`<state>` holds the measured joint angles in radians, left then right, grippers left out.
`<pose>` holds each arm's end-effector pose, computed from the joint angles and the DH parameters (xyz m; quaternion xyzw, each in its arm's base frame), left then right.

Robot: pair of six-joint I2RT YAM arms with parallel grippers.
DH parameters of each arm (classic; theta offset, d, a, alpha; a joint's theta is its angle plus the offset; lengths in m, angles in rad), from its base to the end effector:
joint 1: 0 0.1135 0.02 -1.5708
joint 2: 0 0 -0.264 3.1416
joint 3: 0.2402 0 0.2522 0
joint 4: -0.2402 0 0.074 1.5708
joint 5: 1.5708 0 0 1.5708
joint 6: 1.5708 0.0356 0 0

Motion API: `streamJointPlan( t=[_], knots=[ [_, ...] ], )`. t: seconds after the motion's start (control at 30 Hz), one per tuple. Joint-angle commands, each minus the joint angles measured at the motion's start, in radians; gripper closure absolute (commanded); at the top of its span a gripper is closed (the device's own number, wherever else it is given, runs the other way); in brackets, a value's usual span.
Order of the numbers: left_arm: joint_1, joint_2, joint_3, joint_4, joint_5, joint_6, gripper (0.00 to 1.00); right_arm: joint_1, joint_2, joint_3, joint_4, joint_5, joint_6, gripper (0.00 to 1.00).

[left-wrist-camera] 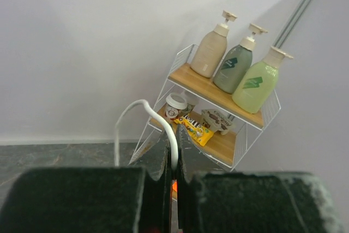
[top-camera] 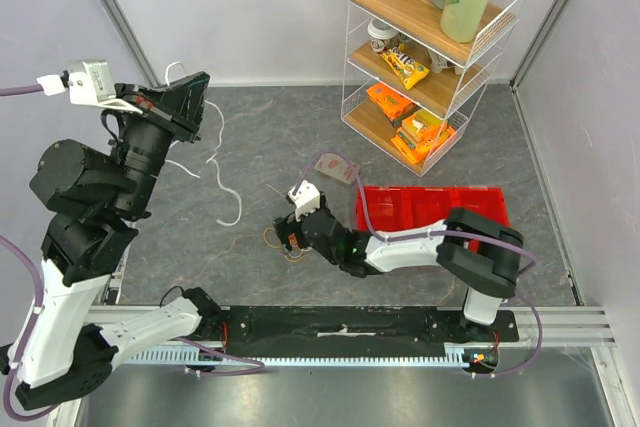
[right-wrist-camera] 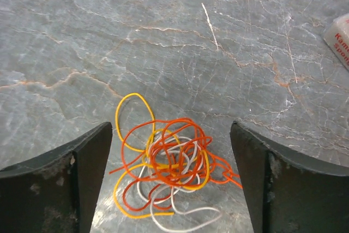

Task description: Untangle the cables

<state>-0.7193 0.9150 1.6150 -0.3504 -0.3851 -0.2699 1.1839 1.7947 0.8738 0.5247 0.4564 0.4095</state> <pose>0.0902 -0.0613 0.5631 -0.0274 0.5835 -0.2852 0.7599 0.1550 0.3389 0.1713 -0.1901 0.7982 0.2543 0.5120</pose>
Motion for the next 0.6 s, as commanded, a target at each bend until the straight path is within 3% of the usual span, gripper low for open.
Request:
streamJointPlan(
  t=[0.0,0.13,0.27,0.37,0.57],
  knots=[
    [0.001,-0.011,-0.024,-0.035,-0.040,-0.015,0.98,0.000,-0.154,-0.009,-0.078,-0.088,0.006,0.02],
    [0.000,-0.053,-0.092,-0.041,-0.028,-0.043,0.98,0.000,-0.303,-0.021,-0.121,-0.228,-0.015,0.02],
    [0.003,-0.076,-0.136,-0.084,-0.009,-0.103,0.98,0.000,-0.402,0.158,-0.308,-0.284,-0.055,0.07],
    [0.003,-0.100,-0.168,-0.090,0.017,-0.141,0.98,0.000,-0.443,0.250,-0.359,-0.331,-0.086,0.11],
    [0.003,-0.105,-0.194,-0.093,0.046,-0.176,0.98,-0.001,-0.422,0.436,-0.399,-0.343,-0.095,0.37]
  ],
)
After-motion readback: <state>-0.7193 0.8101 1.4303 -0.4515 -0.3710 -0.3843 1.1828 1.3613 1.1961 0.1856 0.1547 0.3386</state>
